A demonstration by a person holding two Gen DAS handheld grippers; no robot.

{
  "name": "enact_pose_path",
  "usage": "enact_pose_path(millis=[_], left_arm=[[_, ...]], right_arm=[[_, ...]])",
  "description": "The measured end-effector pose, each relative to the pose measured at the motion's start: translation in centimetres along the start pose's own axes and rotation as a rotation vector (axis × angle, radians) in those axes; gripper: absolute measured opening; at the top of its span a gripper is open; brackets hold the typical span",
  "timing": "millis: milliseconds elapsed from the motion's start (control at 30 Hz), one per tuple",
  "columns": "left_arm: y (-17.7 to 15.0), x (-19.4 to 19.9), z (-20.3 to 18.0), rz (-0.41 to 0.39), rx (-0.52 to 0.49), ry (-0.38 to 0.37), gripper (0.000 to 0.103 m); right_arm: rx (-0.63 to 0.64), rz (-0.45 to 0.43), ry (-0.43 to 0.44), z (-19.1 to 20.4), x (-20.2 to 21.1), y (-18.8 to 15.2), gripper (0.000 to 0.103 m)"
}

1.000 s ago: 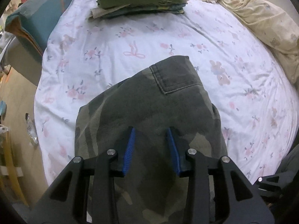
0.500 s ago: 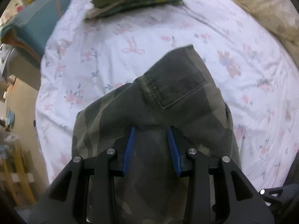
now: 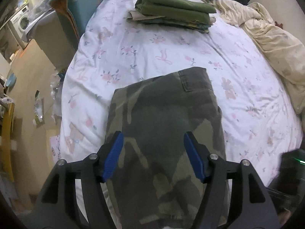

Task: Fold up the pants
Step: 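Fold the pants bundle over with the right gripper toward the left gripper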

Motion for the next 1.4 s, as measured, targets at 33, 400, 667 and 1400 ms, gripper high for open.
enact_pose_path(millis=[33,400,667,1400], left_arm=[[-0.1,0.3,0.0,-0.010,-0.002,-0.002,0.063],[0.8,-0.7,1.9,0.025,0.155,-0.032,0.069],[1.7,0.1,3.4,0.023,0.257,-0.057,0.069],[2.2,-6.3,0.9,0.196,0.152,-0.137,0.087]], right_arm=[[-0.030,0.029,-0.002,-0.8,-1.0,-0.5,0.100],[-0.028,0.109,-0.053,-2.3,-8.1,-3.2,0.092],[0.161,0.109,-0.101,3.2,-4.0,-0.7,0.047],[0.026,0.188,-0.216,-5.6,9.1,16.9,0.085]])
Point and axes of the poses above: each gripper's, at about its wrist camera, not at the fingertips, and x roughly against the way its jaws point, z to its left, y to its top, the point moved 10 cm from there along -x, roughly the way its jaws point, and after that the axes turned 15 degrees about y, right-handed, at the moved point
